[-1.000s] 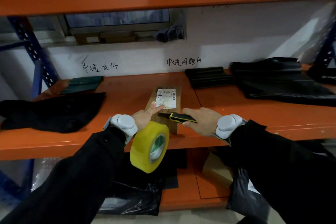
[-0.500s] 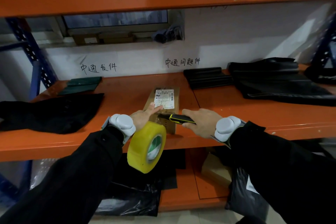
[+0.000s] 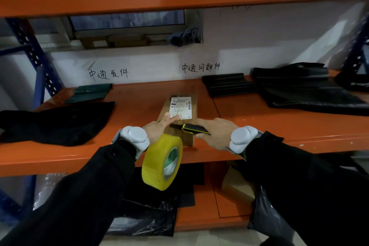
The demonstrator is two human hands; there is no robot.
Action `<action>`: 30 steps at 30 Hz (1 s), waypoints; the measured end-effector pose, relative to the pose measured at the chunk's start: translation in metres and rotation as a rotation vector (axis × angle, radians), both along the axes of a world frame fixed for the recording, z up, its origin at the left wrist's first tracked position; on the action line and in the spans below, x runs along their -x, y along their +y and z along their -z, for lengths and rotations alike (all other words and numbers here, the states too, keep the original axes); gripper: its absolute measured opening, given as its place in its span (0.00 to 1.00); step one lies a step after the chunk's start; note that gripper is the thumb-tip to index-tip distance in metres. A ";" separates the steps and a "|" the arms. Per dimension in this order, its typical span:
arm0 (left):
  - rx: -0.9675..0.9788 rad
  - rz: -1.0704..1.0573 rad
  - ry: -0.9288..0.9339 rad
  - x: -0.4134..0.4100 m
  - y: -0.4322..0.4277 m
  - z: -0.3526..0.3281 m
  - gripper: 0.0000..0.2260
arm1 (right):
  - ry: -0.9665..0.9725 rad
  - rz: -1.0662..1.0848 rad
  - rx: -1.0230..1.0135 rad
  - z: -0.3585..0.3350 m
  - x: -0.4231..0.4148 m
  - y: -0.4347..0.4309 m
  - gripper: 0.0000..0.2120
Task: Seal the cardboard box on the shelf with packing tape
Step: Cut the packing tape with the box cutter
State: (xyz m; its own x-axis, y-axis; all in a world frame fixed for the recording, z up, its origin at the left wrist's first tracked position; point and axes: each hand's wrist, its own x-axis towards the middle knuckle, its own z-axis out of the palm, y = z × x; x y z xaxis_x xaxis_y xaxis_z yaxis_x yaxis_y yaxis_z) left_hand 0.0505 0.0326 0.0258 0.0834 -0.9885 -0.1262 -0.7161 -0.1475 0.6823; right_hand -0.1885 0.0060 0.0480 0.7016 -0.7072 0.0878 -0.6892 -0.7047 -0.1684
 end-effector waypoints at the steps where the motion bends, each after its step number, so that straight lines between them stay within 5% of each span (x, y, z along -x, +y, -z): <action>1: 0.000 0.002 0.001 0.000 0.000 0.000 0.26 | 0.006 0.007 -0.009 0.000 0.002 0.000 0.07; 30: -0.031 -0.018 -0.044 -0.004 -0.005 0.001 0.26 | 0.020 0.022 0.016 0.000 0.005 0.003 0.09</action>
State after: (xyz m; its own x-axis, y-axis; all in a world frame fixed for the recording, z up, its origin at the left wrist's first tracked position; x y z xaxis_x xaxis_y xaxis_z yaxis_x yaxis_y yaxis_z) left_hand 0.0543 0.0275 0.0245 0.1077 -0.9823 -0.1530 -0.7423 -0.1818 0.6449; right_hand -0.1933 0.0090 0.0480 0.6875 -0.7212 0.0849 -0.7078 -0.6917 -0.1433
